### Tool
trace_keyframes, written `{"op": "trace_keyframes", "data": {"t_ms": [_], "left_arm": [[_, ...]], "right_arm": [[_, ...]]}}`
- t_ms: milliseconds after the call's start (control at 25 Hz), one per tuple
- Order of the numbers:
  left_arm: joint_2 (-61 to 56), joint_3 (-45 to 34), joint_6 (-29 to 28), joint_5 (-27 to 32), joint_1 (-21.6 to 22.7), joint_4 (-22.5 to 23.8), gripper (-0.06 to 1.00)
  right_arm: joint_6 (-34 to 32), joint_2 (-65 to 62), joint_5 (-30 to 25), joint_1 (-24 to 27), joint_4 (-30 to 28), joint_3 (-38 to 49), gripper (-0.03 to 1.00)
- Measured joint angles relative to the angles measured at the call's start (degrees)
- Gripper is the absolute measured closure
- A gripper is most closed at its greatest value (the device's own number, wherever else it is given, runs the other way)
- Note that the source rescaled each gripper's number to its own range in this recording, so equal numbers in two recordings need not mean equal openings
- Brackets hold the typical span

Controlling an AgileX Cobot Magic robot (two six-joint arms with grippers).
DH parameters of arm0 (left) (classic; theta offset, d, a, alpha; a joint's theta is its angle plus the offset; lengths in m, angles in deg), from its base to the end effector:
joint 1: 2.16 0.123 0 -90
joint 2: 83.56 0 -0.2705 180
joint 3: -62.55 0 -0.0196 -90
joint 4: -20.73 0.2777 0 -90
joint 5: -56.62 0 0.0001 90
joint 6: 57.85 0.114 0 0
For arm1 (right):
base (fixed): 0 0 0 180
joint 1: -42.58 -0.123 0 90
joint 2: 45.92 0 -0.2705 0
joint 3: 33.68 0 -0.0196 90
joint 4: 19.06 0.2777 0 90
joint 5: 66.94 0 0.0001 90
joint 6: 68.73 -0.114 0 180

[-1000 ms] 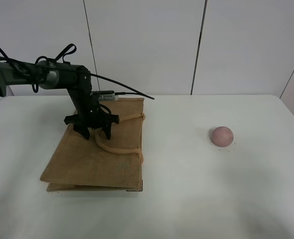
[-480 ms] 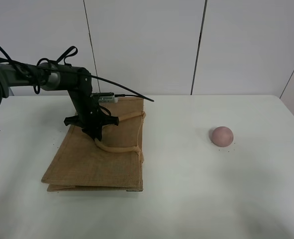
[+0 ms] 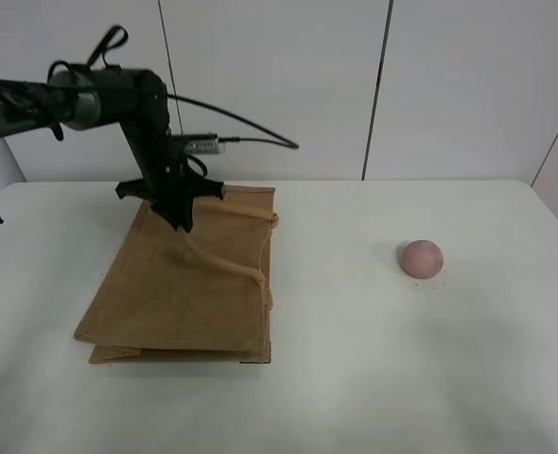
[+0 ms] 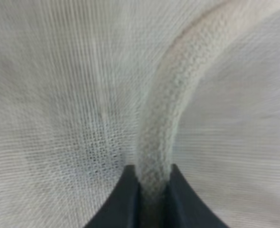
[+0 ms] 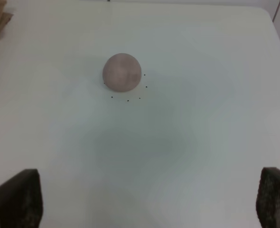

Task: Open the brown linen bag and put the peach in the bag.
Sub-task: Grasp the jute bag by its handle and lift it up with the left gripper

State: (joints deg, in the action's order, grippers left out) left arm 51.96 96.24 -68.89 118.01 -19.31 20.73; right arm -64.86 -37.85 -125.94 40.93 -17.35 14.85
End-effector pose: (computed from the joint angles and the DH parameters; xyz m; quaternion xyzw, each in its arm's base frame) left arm 0.4793 -0.1479 0.1656 0.0527 0.9879 -0.0355 0.1415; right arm 0.0559 0.0045 0.2809 -0.0411 0.8451 0.0046 0.5330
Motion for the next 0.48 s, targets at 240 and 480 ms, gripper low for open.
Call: {"op": "trace_keyframes", "data": {"t_ms": [240,480], "left_arm": [[-4.74,10.48,0.37,5.61,0.0,0.0,0.94],[-13.55,10.99,1.96,5.74,0.0,0.0,0.94]], "right_arm": [[0.0,0.0,0.0,0.0,0.0,0.0,-0.03],[0.0,0.0,0.0,0.0,0.05,0.0,-0.03]]}}
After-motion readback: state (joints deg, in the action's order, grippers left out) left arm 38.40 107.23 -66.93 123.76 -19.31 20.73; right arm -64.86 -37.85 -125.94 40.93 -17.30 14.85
